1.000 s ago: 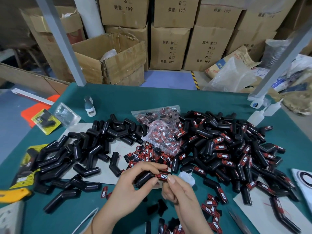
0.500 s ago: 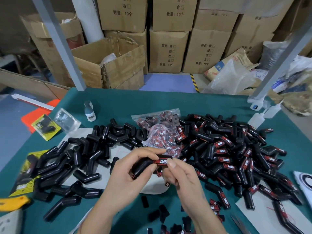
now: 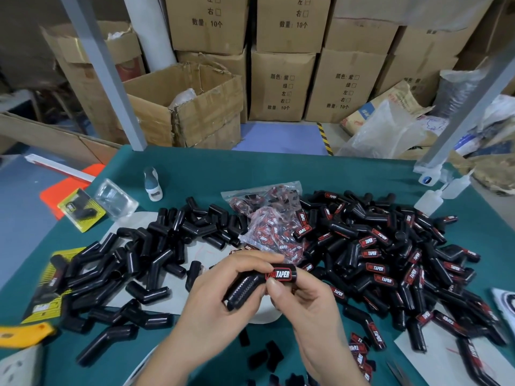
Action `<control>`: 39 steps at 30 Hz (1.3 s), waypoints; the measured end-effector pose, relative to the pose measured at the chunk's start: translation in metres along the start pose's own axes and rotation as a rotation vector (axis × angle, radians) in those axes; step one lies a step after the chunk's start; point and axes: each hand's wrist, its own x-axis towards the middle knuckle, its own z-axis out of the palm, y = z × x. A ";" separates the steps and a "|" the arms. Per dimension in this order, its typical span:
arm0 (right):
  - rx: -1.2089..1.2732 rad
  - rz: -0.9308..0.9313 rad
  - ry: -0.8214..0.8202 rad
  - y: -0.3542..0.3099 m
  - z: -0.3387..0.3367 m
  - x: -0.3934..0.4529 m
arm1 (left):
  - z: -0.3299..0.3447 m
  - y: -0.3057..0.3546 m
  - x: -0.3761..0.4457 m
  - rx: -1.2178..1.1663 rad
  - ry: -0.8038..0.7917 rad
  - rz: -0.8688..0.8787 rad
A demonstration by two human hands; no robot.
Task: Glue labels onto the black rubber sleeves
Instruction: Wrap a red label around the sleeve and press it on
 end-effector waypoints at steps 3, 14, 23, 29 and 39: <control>-0.002 0.004 0.036 0.001 0.000 -0.001 | 0.001 0.001 -0.001 -0.019 0.004 -0.011; -0.127 -0.028 -0.035 -0.009 -0.001 -0.002 | -0.008 -0.004 0.001 -0.002 0.042 0.016; -0.183 -0.080 -0.069 -0.012 -0.002 -0.001 | -0.008 -0.006 0.000 0.050 0.080 0.137; -0.028 -0.038 -0.027 0.000 0.002 -0.002 | 0.001 -0.012 0.001 0.162 0.097 0.303; -0.034 -0.059 -0.030 0.009 -0.001 -0.004 | 0.001 -0.014 0.000 0.195 0.116 0.383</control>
